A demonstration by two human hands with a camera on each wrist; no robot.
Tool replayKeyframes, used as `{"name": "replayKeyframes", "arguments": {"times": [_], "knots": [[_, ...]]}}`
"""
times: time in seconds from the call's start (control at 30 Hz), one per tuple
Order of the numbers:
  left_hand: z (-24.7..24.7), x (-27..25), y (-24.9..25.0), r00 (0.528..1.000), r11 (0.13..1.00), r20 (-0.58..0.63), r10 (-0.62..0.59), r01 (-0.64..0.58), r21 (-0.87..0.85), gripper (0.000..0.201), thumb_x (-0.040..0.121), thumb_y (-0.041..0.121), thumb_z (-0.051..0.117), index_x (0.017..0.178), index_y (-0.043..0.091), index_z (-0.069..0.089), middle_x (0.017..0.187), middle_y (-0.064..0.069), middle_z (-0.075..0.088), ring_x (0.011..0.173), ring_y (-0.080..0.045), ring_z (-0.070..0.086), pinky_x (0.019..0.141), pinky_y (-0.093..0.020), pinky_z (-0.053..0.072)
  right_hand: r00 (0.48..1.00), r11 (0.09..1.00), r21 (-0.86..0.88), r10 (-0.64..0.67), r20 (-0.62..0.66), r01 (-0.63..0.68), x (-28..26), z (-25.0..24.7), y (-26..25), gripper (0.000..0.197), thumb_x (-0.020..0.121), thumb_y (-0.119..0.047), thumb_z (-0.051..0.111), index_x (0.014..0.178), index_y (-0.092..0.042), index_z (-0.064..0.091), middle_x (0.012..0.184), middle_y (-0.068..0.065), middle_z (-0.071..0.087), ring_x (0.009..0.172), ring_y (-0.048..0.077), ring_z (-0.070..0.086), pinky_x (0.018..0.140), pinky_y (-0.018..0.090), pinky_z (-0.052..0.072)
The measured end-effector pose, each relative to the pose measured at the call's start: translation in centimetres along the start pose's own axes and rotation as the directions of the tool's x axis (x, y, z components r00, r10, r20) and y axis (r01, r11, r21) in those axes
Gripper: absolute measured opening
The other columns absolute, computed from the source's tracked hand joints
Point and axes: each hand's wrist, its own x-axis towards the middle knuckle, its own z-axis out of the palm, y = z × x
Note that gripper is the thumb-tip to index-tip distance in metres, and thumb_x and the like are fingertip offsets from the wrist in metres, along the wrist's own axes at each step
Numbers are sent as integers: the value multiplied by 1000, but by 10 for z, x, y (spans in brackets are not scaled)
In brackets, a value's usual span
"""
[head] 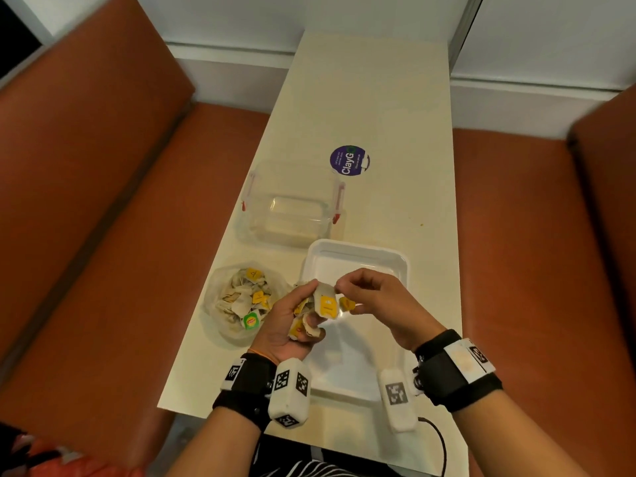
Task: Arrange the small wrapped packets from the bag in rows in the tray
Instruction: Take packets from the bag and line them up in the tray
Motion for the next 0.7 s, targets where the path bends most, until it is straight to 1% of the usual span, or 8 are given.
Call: {"name": "replayKeyframes", "arguments": {"times": [0.07,0.13,0.17,0.27,0.37,0.43,0.53,0.7], "knots": [[0,1,4,1000,1000,-19,24,-24,15,19,89,30,72,80,13,74,68,-2,61,40,-5,50,34,-15,24,998,981,-181,-65,2,65,-5,0,-2,38,83,-59,77,108,-30,75,113,-14,75,108,5,67,95,27,50],[0,3,6,998,997,-34,52,-50,54,17,88,31,74,83,14,76,72,-2,59,43,-5,49,35,-15,23,994,936,-333,-109,27,111,-9,2,-6,57,69,-72,80,114,-40,70,118,-22,70,112,-2,63,96,24,50],[0,3,7,997,994,-39,71,-67,89,19,88,33,75,87,14,76,73,-2,58,44,-5,48,36,-16,23,993,930,-348,-111,34,116,-9,4,-8,60,66,-70,83,116,-41,67,115,-21,70,106,-1,65,92,25,53],[1,3,8,990,972,-49,130,-117,204,32,85,42,77,97,13,69,69,-1,56,46,-4,47,37,-16,22,996,956,-282,-90,-19,81,-5,13,-12,50,76,-49,88,118,-37,64,101,-10,73,84,9,73,84,34,62],[0,1,12,983,957,-35,182,-169,238,47,86,51,73,115,14,68,83,-5,63,51,-4,49,37,-16,24,999,995,-99,-26,-41,22,3,13,-12,39,85,-26,86,119,-24,68,94,3,77,83,23,77,85,44,64],[-2,0,15,979,954,-46,199,-183,236,52,85,56,71,120,17,69,93,-5,66,53,-6,49,36,-15,26,1000,1000,24,5,-8,-5,6,8,-12,36,87,-14,83,120,-14,69,95,12,78,84,28,77,86,43,64],[-5,-1,17,981,967,-80,177,-158,202,48,86,56,70,114,18,70,92,-4,68,53,-7,49,34,-15,27,999,982,191,-6,32,0,6,1,-15,35,90,-7,78,123,-6,68,99,19,74,86,27,74,84,37,63],[-11,-6,20,991,991,-67,113,-108,76,16,90,35,72,88,19,75,84,-1,63,47,-5,50,35,-15,23,998,927,375,-31,48,11,6,-9,-20,40,89,-7,74,128,-4,65,93,12,72,84,23,72,82,33,61]]}}
